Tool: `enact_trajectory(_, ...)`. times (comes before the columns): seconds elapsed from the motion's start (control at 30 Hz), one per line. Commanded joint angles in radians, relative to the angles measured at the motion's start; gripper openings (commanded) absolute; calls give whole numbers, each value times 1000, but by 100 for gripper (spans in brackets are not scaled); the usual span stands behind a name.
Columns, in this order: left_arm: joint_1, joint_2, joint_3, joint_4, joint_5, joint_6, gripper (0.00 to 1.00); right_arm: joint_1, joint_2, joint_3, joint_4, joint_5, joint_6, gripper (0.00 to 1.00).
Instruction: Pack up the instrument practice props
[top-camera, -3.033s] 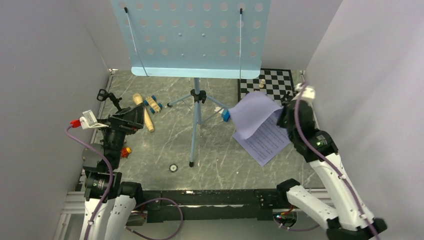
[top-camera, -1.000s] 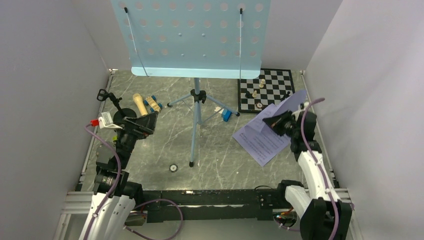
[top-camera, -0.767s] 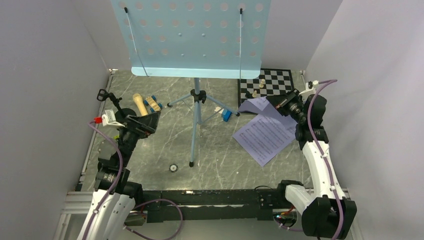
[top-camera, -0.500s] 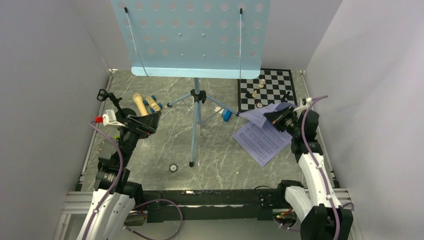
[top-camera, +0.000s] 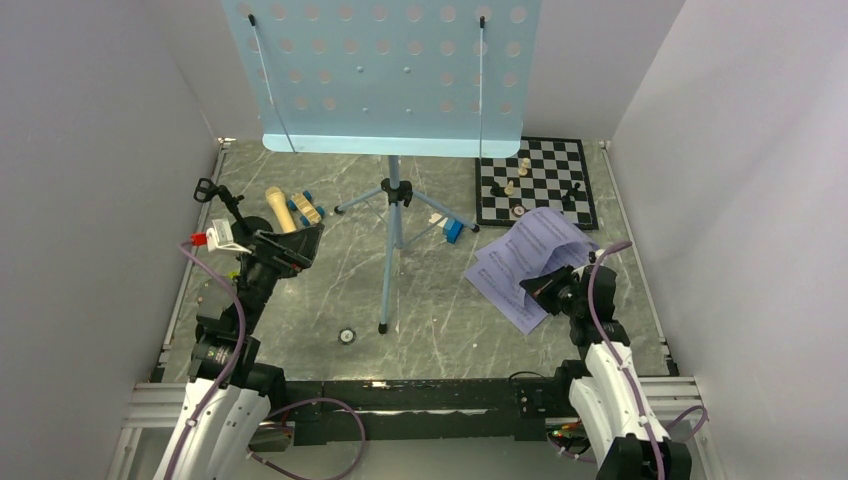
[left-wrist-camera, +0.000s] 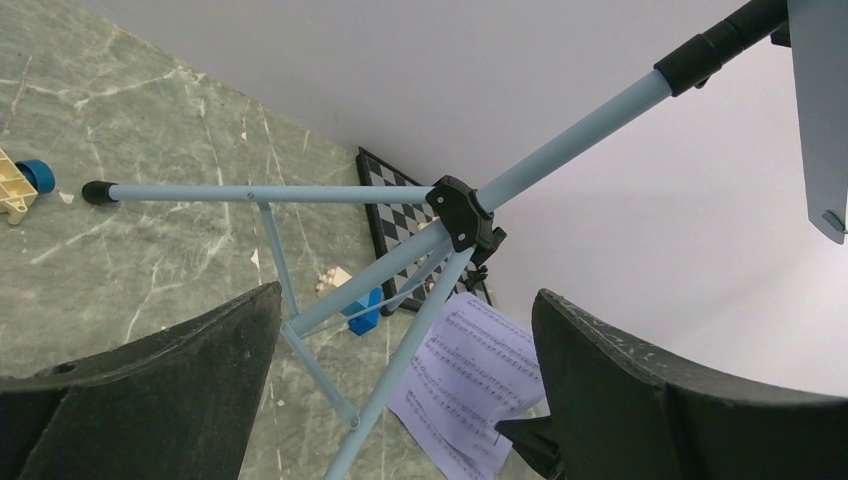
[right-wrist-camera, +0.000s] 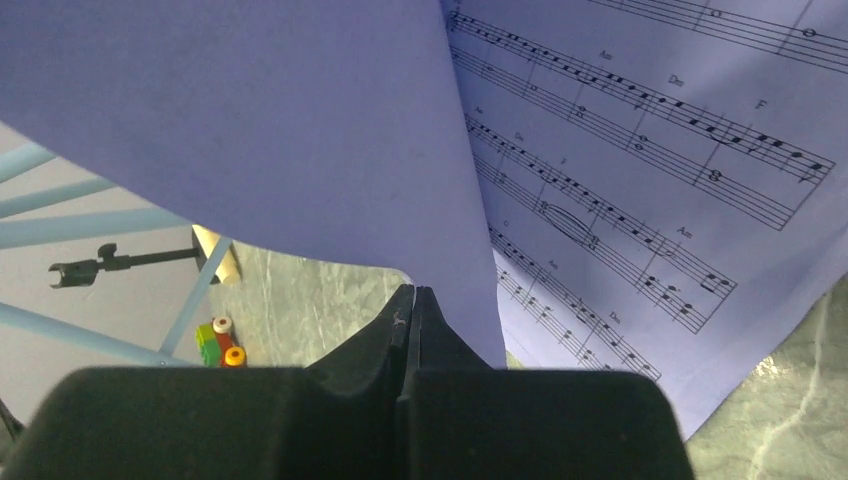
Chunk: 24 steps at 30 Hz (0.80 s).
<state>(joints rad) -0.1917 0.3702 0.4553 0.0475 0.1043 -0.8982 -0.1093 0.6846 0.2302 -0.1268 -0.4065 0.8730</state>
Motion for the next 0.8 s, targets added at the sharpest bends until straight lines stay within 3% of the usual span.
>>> enact_trajectory(0.0,-5,-5,12,23,18,-10,99,5,-26,-8,10,33,30,0)
enact_trajectory(0.07,-4,-2,9,25,19,-13,99,5,-29,0,-8,39,25,5)
enact_trajectory(0.23,-5,11,4,36,24,-21,99,9,-28,70,-86,61,-6,50)
enact_trajectory(0.33,-5,18,12,29,26,-18,99,15,-24,133,-136,82,-25,63)
enact_trajectory(0.5,-5,14,20,15,25,-12,99,23,-17,229,-211,129,-62,70)
enact_trajectory(0.77,-6,18,25,10,31,-14,99,63,-12,398,-338,221,-143,73)
